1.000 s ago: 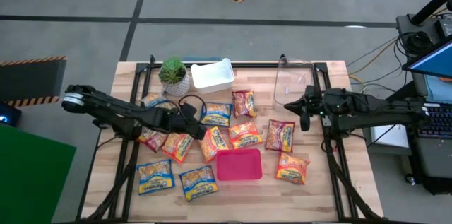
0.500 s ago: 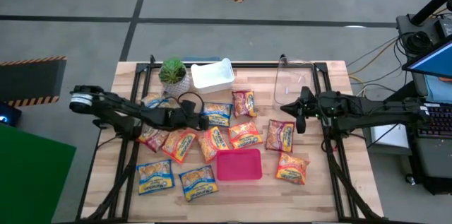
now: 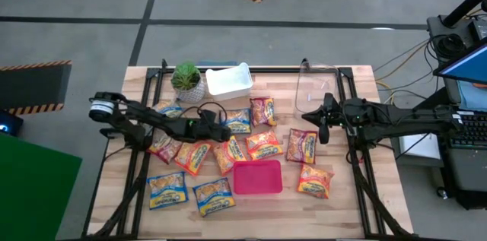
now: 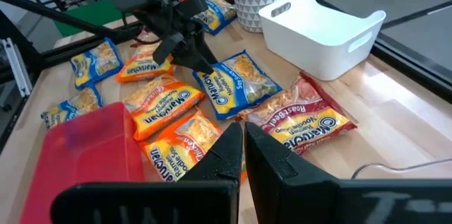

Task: Sort Maruchan noodles
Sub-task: Put the blue noodle pack into the white bin

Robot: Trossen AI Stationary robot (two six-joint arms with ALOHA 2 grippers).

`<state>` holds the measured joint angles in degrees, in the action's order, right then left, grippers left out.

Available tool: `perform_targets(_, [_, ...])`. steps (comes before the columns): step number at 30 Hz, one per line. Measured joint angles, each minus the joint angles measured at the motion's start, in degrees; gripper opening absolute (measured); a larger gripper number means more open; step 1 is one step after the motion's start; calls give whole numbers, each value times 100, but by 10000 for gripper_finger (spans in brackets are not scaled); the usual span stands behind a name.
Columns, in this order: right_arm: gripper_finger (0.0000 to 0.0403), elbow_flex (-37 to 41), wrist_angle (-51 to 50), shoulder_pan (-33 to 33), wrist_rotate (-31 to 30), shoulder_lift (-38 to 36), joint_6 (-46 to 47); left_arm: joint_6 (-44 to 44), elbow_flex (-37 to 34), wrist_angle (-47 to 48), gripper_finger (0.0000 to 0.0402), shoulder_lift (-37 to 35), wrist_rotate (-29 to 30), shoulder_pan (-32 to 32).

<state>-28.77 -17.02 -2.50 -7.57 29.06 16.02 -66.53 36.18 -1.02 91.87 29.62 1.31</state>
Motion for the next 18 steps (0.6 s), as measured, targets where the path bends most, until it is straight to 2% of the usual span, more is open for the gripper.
perform_targets(11, [9,111,304,13,7,178,376,-226,64,-328,207,574,244,-13])
perform_targets(14, [9,124,555,13,15,340,440,-43,58,-535,187,609,260,-14])
perform_targets(18, [9,125,1016,13,24,594,453,193,54,-625,130,584,260,-14])
